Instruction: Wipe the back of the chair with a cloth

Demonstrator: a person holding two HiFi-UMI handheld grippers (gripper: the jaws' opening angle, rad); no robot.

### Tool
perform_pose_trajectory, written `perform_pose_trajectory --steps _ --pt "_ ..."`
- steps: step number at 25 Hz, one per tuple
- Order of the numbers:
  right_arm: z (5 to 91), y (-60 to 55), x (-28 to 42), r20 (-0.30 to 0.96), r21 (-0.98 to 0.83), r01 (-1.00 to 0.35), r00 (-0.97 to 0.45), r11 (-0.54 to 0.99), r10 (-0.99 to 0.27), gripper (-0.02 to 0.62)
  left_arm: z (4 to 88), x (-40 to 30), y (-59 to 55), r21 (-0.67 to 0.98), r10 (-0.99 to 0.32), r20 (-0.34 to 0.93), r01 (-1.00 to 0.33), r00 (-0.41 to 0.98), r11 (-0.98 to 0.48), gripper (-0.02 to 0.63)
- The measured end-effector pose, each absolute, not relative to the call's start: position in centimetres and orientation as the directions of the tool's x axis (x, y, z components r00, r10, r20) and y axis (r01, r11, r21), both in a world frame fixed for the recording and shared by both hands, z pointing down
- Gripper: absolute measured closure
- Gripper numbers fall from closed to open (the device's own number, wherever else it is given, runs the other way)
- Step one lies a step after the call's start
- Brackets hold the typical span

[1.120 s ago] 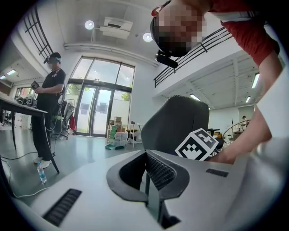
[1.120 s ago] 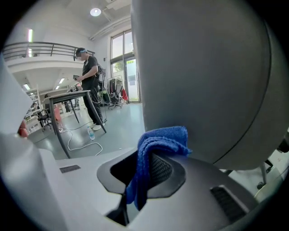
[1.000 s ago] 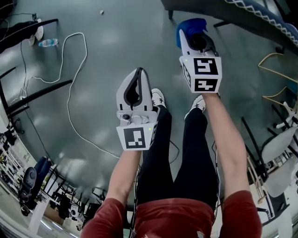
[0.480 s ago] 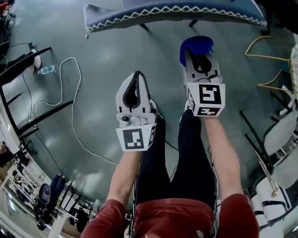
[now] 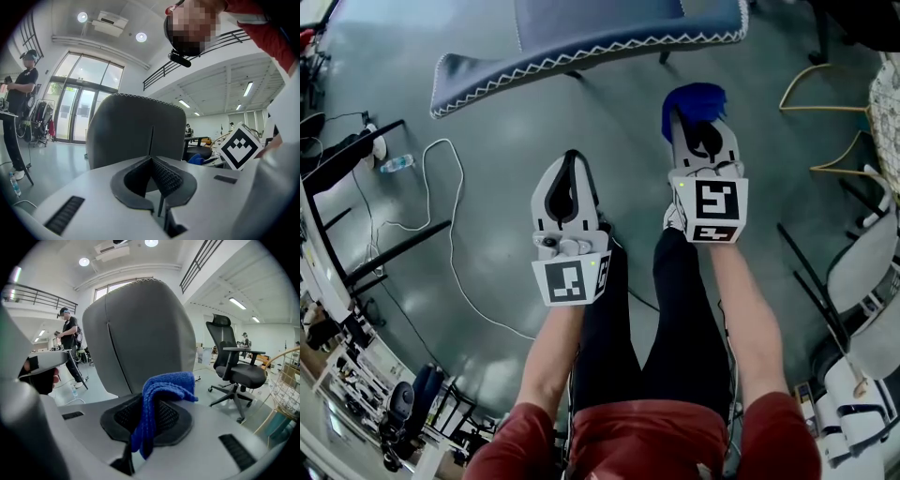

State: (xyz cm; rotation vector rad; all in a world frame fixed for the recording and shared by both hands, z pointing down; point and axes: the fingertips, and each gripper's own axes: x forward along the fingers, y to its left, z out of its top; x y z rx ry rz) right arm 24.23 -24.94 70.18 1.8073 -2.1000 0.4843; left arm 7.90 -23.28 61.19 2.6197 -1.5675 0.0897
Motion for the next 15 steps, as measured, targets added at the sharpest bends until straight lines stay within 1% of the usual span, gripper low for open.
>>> perform_pose_trajectory --steps 8,15 --pt "69.4 -29.9 27.4 0.454 0.015 -0.989 -0.124 0.147 -0.882 0.534 60.8 8.9 -23.0 0.061 -0.886 0.098 -0.891 0.453 -0.449 0.592" --pt "68.8 -32.0 26.0 0.459 0.058 -0.985 -0.117 0.161 -0.881 0.534 61.3 6.1 -21.5 0.066 -0.892 0.113 -0.899 0.437 -0.432 0.592"
